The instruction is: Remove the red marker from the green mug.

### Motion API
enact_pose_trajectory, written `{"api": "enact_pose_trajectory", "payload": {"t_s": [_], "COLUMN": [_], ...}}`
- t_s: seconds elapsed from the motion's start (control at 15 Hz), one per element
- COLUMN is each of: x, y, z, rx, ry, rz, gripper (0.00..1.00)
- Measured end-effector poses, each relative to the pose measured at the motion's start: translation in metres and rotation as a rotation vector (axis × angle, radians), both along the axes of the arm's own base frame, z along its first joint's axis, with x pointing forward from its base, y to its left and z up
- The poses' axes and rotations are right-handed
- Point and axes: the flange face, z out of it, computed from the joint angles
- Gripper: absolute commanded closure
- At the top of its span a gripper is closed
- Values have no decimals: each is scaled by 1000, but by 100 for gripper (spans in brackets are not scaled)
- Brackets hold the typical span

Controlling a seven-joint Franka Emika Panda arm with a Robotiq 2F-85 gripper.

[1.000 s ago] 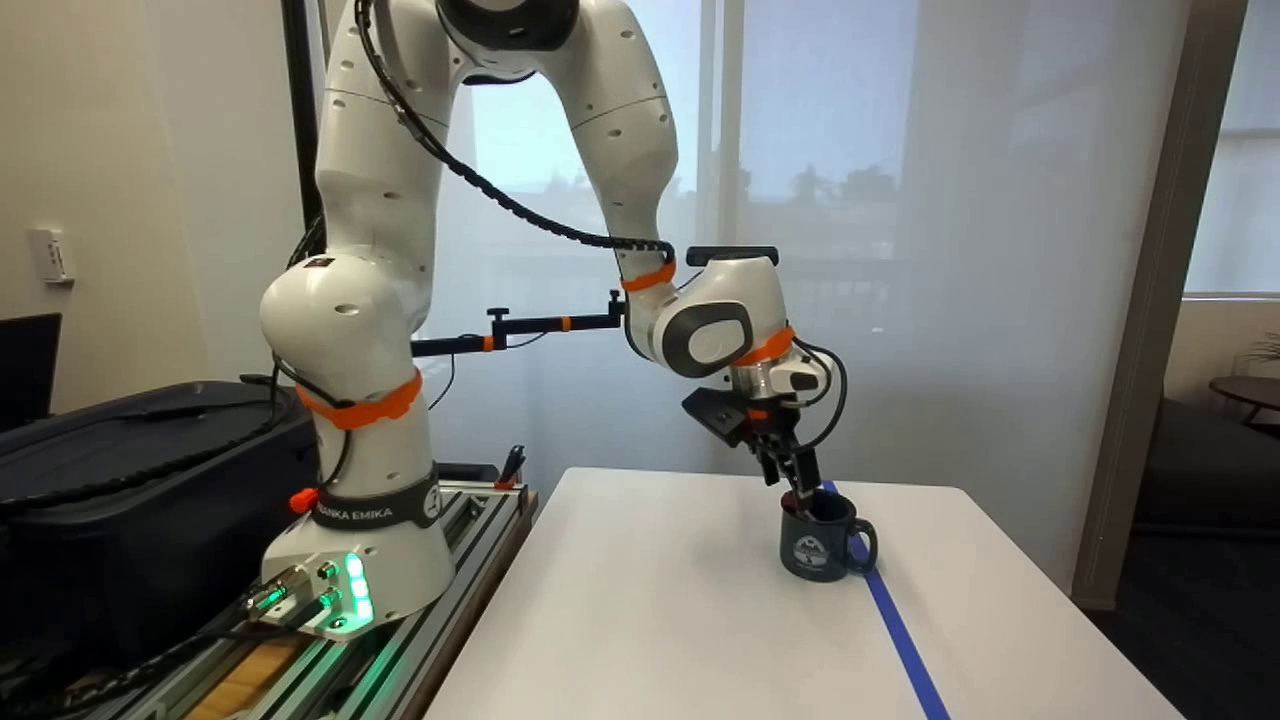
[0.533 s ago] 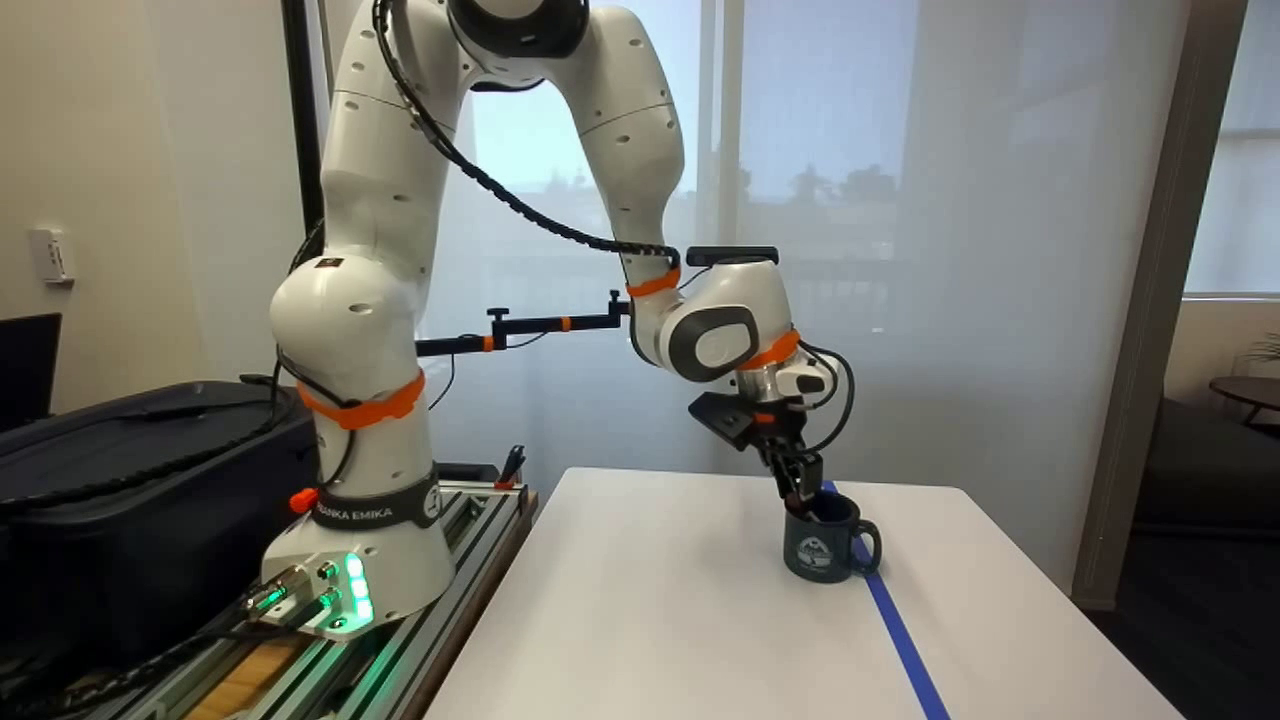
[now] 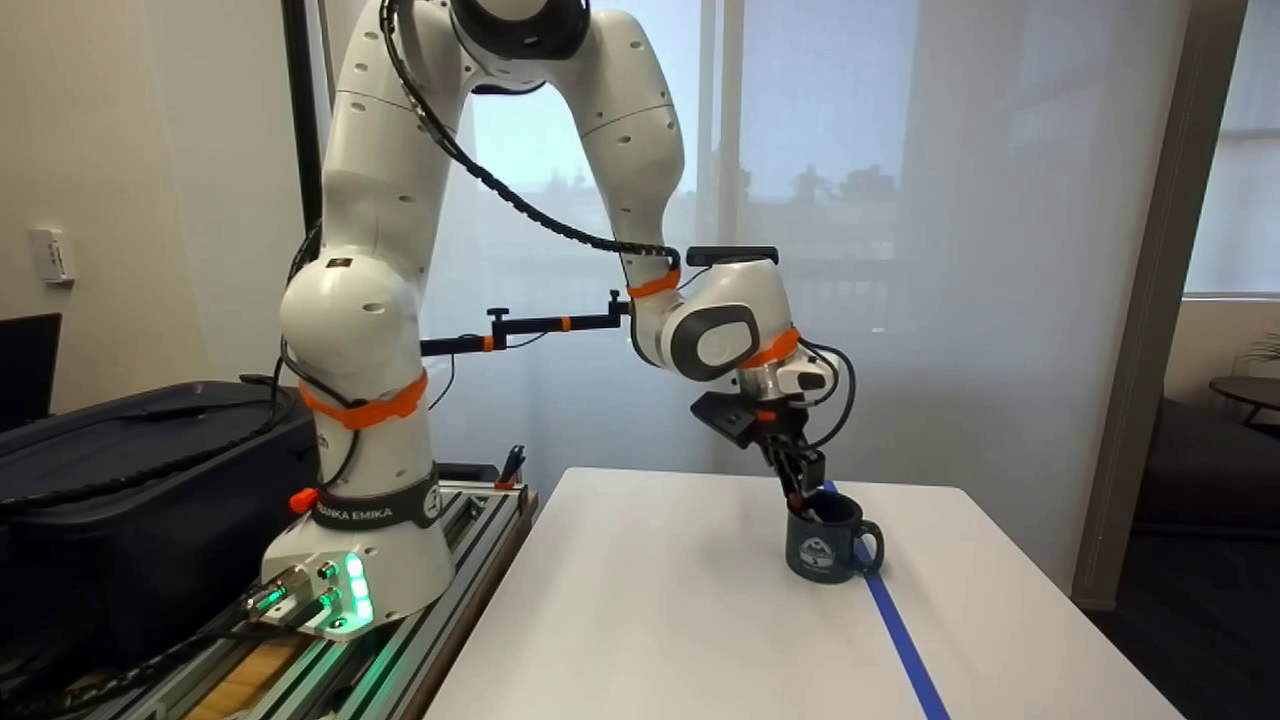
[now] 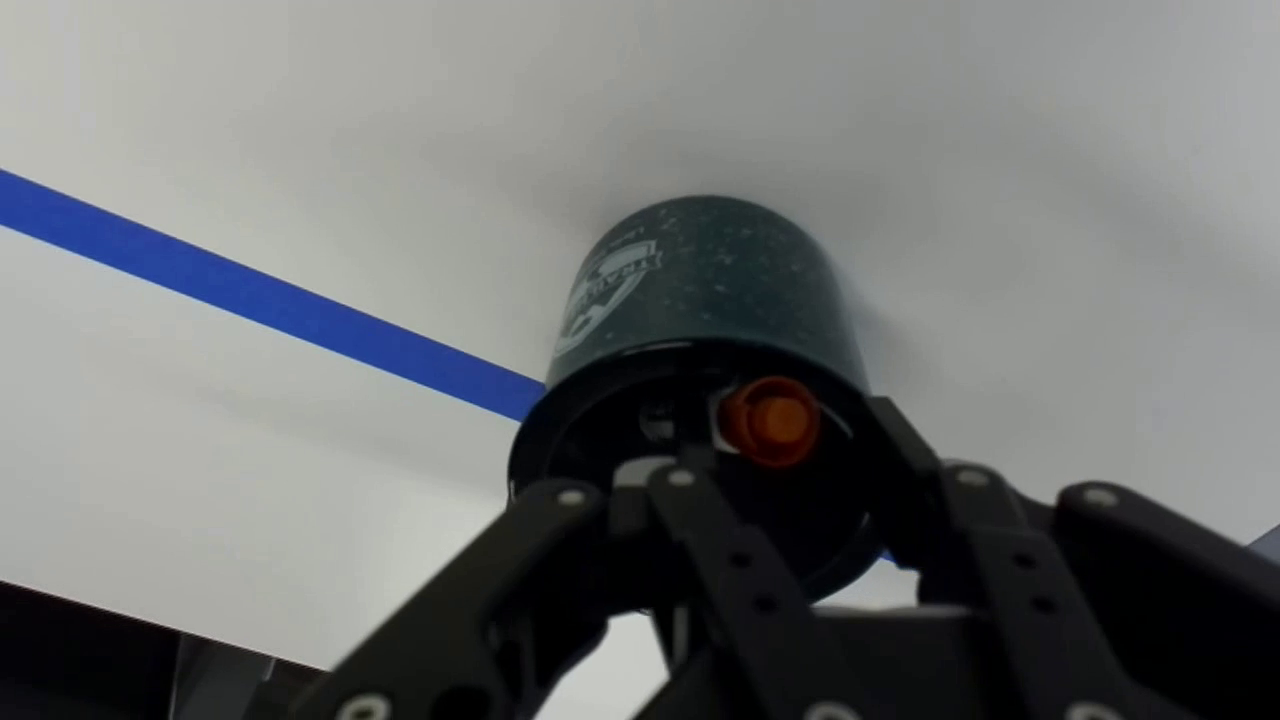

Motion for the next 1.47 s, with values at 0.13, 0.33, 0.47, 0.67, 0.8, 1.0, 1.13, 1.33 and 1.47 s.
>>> {"api": "enact_pose_trajectory", "payload": {"t_s": [0.13,0.33,0.47,0.67,0.8,1.0,1.13,1.33,1.47], "x": [0,-1,0,2,2,2,0,-6,-11], "y": [2,3,1,-3,-4,-4,-4,-4,-5], "z": [0,1,1,2,2,6,14,31,43], "rx": [0,-2,-3,-8,-12,-21,-30,-43,-58], "ry": [-3,-6,-9,-13,-15,-26,-38,-55,-59], "rz": [-1,-5,-16,-30,-36,-43,-44,-37,-35], "gripper": [75,84,95,96,95,95,95,95,95]}}
